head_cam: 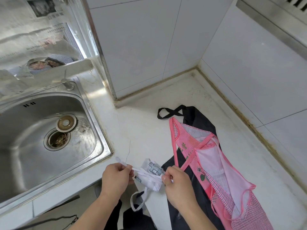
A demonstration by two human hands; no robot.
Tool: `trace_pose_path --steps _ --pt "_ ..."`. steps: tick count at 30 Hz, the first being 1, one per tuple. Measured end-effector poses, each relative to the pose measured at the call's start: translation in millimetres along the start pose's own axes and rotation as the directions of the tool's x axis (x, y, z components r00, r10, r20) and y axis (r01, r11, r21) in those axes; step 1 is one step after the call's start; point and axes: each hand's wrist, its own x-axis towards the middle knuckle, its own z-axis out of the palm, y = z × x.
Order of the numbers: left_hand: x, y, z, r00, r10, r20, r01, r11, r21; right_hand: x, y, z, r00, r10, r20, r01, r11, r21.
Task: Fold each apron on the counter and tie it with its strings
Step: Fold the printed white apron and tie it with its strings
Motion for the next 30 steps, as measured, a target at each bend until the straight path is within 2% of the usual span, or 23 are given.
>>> trace_pose_path --steps 3,6,10,13,14,15,17,18,20,22,24,27,30 --pt "5 -5 -5 0.997 0.011 0.083 -0.015 0.999 0.048 0 0 1 0.998 0.054 0.022 -0.054 0.998 0.015" --pt "13 -15 -8 0.990 0.052 0.132 -0.087 0.959 0.270 -1 -1 5 0.993 0.086 0.075 -0.092 0.992 0.091" --pt "17 -24 2 0.988 0.111 0.103 -0.147 0.871 0.468 -3 -5 12 0.989 0.119 0.088 -0.131 0.982 0.138" --pt "8 -25 10 0.969 0.241 0.051 -0.234 0.836 0.496 -3 -8 15 0.989 0.126 0.081 -0.138 0.979 0.153" --pt "5 -25 11 0.947 0.317 0.045 -0.295 0.811 0.506 -3 -8 16 0.989 0.127 0.081 -0.138 0.978 0.154" --pt "4 -26 10 0.907 0.414 0.074 -0.384 0.745 0.545 -3 -8 16 0.989 0.125 0.081 -0.136 0.978 0.156" --pt "6 -27 6 0.797 0.555 0.238 -0.568 0.554 0.609 -3 -7 15 0.990 0.119 0.080 -0.130 0.979 0.155" --pt "8 -27 5 0.757 0.566 0.327 -0.628 0.490 0.605 -3 -7 15 0.990 0.117 0.079 -0.128 0.980 0.155" --pt "9 -26 4 0.737 0.498 0.457 -0.666 0.418 0.618 -3 -6 15 0.990 0.118 0.079 -0.129 0.980 0.153" --pt "9 -25 2 0.779 0.389 0.491 -0.623 0.398 0.673 -2 -5 16 0.990 0.116 0.077 -0.126 0.982 0.138" --pt "11 -26 2 0.830 0.308 0.465 -0.557 0.430 0.710 -3 -3 18 0.991 0.114 0.073 -0.122 0.985 0.119" --pt "13 -29 3 0.858 0.230 0.458 -0.505 0.536 0.677 -3 0 19 0.991 0.115 0.068 -0.122 0.985 0.120" --pt "11 -33 4 0.866 0.209 0.454 -0.493 0.512 0.704 -5 3 19 0.990 0.119 0.071 -0.127 0.985 0.116"
